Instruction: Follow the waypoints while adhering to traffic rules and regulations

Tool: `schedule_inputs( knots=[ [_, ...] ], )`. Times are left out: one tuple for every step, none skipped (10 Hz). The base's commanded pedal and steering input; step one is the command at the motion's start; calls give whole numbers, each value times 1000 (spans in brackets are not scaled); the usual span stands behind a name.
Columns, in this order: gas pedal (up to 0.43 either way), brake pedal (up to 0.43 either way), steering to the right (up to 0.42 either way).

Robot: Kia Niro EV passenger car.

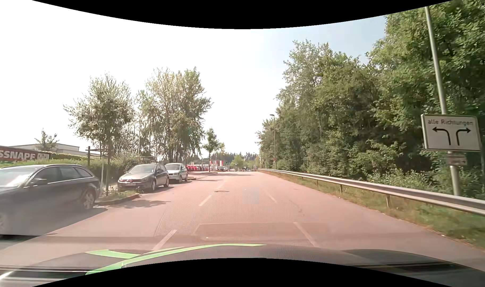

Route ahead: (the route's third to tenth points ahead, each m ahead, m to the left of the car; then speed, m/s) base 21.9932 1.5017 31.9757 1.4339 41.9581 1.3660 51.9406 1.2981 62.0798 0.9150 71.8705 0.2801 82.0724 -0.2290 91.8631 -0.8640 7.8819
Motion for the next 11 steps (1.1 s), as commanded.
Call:
schedule_inputs(
  knots=[
    [319, 0, -3],
    [319, 0, -2],
    [319, 0, -2],
    [319, 0, -2],
    [319, 0, -2],
    [319, 0, -2],
    [311, 0, -3],
    [311, 0, -3],
    [311, 0, -2],
    [311, 0, -2],
    [311, 0, -2]
  ],
)
